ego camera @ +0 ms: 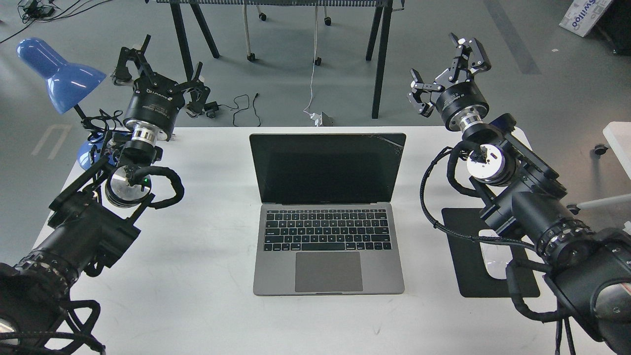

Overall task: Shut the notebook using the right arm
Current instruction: 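Raise the right gripper and move it toward the laptop screen's top edge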

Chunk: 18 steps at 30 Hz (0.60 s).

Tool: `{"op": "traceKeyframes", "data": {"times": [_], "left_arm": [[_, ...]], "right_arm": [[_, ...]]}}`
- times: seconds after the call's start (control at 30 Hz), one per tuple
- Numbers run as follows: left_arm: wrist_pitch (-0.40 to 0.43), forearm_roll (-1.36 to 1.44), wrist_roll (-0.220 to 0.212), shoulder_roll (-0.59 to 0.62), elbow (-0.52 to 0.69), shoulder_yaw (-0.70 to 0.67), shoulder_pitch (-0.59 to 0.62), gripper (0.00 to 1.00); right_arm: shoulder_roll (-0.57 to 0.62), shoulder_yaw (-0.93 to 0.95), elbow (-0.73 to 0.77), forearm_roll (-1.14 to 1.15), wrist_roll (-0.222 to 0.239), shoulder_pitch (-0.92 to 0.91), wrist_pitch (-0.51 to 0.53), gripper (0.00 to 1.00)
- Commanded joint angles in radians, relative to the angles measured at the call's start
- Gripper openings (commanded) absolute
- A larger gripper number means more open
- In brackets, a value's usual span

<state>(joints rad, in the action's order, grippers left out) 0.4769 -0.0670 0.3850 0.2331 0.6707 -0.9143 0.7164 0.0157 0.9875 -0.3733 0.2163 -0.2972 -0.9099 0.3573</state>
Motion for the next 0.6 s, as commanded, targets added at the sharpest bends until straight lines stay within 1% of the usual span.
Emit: {"op": "traceKeyframes", "data": {"times": [0.0, 0.17, 0.33, 0.47, 0.57], "left_arm": [[0.002, 0.003, -0.001, 0.0, 0.001, 0.0, 0.0, 1.0], [0.003, 0.003, -0.003, 0.002, 0.001, 0.002, 0.0, 1.0], [0.003, 0.004, -0.003, 0.002, 0.001, 0.002, -0.002, 1.0], [0.003, 0.004, -0.003, 0.002, 0.001, 0.002, 0.0, 1.0], [0.003, 0.004, -0.003, 0.002, 0.001, 0.002, 0.0, 1.0]], "right_arm": [[-0.014, -0.029, 0.007, 0.0, 0.001, -0.004, 0.0, 1.0], [-0.011, -0.121, -0.009, -0.003, 0.006, 0.008, 0.019, 1.0], [-0.003, -0.136, -0.044, -0.003, 0.012, 0.046, 0.045, 1.0], [0.032, -0.136, -0.148, -0.003, 0.015, 0.097, 0.043, 1.0], [0.081, -0.138, -0.242, -0.003, 0.032, 0.143, 0.039, 1.0]]}}
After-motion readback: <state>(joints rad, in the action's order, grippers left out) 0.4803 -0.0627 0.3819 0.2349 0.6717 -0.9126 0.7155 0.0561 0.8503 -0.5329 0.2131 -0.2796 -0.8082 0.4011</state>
